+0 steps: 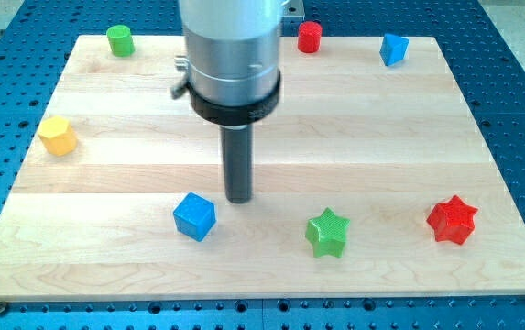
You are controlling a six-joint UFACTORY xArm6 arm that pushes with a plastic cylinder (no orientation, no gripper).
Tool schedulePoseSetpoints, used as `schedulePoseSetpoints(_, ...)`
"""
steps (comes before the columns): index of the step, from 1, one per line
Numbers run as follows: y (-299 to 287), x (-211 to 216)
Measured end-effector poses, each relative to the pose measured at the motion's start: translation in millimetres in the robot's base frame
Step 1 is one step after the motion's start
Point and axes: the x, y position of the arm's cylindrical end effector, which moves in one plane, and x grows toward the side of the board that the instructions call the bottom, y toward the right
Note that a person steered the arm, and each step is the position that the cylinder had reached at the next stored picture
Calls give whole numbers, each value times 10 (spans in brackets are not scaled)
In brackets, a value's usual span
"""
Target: Push the green star diagonally to the red star
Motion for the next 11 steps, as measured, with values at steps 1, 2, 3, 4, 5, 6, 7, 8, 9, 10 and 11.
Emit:
schedulePoseSetpoints(1,-473,335)
schedulePoseSetpoints(2,-131,172)
schedulePoseSetpoints(3,689,-268)
schedulePoseSetpoints(4,1241,-279)
schedulePoseSetpoints(5,1345,-296)
schedulePoseSetpoints(6,1345,-311)
schedulePoseSetpoints(7,1560,-91)
schedulePoseSetpoints(8,1688,72)
schedulePoseSetpoints(9,1581,382)
schedulePoseSetpoints(10,1554,618)
schedulePoseSetpoints(11,1554,634)
